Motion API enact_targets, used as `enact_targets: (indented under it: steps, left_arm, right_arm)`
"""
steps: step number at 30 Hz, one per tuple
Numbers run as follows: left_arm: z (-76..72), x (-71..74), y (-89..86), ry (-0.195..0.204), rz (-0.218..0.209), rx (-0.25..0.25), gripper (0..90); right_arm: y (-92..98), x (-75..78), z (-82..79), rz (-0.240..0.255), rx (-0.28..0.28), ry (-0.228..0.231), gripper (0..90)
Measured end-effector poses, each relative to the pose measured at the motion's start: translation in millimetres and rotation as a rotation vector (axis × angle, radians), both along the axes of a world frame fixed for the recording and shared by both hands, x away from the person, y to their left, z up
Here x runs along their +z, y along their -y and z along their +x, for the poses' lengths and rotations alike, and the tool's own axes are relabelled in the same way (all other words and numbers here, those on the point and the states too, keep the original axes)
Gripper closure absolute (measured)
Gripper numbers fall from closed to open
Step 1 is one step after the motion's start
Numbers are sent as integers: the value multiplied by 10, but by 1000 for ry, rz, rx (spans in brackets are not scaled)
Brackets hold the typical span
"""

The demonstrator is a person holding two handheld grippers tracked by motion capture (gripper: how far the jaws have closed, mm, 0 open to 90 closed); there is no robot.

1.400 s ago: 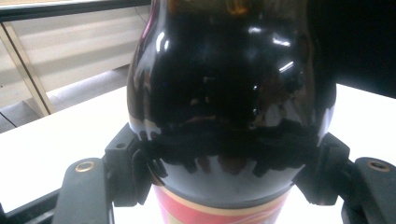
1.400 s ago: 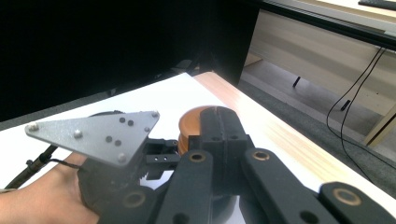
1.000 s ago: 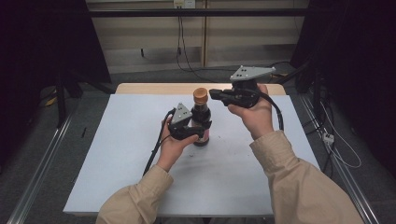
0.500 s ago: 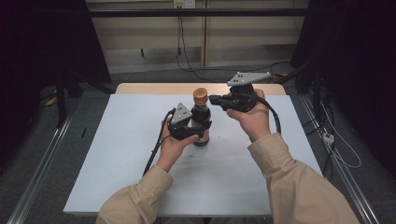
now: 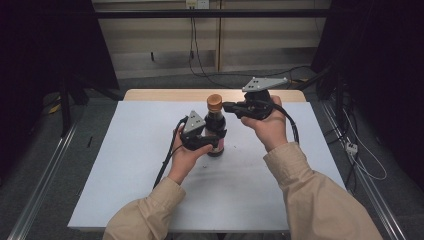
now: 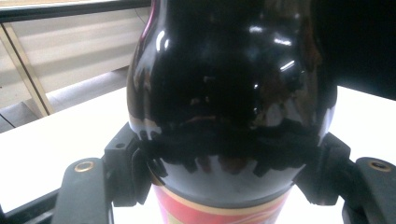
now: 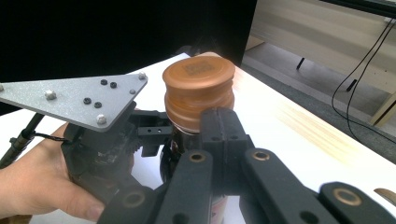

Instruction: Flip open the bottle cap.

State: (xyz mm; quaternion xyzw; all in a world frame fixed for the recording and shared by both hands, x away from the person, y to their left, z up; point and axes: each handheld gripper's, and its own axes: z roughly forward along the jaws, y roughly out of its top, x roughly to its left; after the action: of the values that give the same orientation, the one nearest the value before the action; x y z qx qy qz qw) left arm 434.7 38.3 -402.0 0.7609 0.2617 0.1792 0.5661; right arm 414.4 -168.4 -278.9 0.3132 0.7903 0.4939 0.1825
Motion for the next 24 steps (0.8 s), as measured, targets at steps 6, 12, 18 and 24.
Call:
enact_targets:
  steps: [6,12,18,24]
  left_arm:
    - [-1,-2,0,1,0,0,301]
    - [0,-2,-3,0,-2,0,301]
    - [2,-3,-4,1,-2,0,301]
    - [3,-4,-6,0,-4,0,301]
  right_arm:
    - [-11,31,2,3,6,-1,900]
    - [-17,35,4,6,6,-5,900]
    - [-24,62,6,3,8,-7,900]
    - [-23,71,14,13,11,-12,900]
